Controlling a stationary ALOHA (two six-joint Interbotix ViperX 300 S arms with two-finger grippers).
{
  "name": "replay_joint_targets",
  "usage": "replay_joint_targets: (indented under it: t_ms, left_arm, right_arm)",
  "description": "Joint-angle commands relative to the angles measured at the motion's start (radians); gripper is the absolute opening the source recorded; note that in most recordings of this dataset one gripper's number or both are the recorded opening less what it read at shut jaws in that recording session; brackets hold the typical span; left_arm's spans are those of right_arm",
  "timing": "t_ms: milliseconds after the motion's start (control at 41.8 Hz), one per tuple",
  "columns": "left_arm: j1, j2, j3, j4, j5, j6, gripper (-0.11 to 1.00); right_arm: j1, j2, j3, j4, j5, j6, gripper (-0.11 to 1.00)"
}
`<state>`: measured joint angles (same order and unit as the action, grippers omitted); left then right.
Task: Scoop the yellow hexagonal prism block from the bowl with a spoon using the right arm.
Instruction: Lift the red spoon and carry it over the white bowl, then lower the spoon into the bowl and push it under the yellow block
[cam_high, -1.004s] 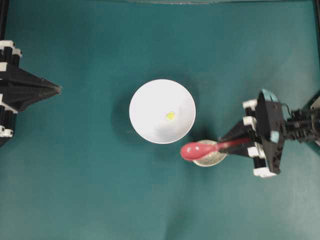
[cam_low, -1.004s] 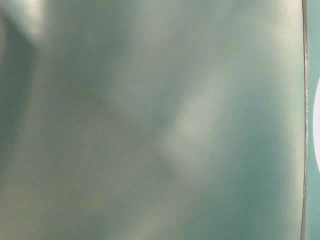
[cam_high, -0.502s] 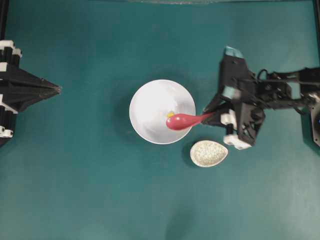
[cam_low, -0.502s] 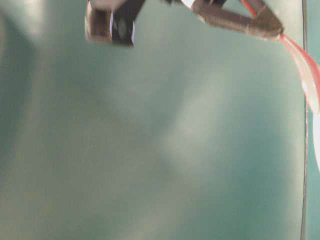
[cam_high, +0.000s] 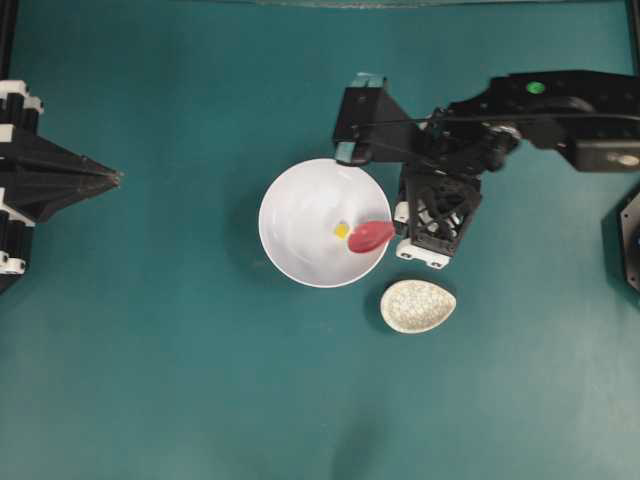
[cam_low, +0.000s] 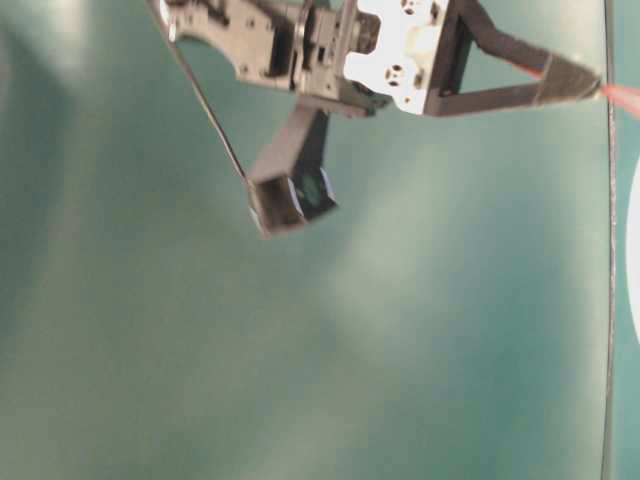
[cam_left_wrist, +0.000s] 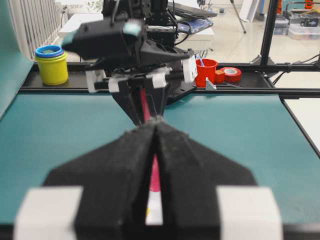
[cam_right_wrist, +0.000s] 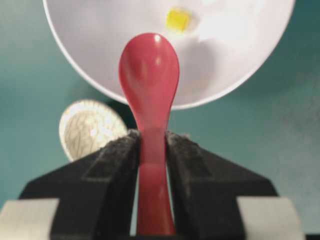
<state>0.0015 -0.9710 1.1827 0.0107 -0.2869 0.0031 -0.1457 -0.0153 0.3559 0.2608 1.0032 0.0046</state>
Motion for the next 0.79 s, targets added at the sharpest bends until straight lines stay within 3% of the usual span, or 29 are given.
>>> replay_joint_targets:
  t_ms: [0, 239, 765]
  left_arm:
    - [0.000, 0.005, -0.028, 0.002, -0.006, 0.000, 0.00]
    - [0.000, 0.003, -0.028, 0.002, -0.006, 0.000, 0.00]
    - [0.002, 0.003, -0.028, 0.002, -0.006, 0.000, 0.00]
  right_arm:
    - [-0.003, 0.002, -0.061, -0.003, 0.052, 0.012, 0.24]
    - [-0.003, 0.029, -0.095, -0.035, 0.078, 0.058, 0.24]
    - [-0.005, 0.080, -0.098, -0.043, 0.046, 0.061, 0.24]
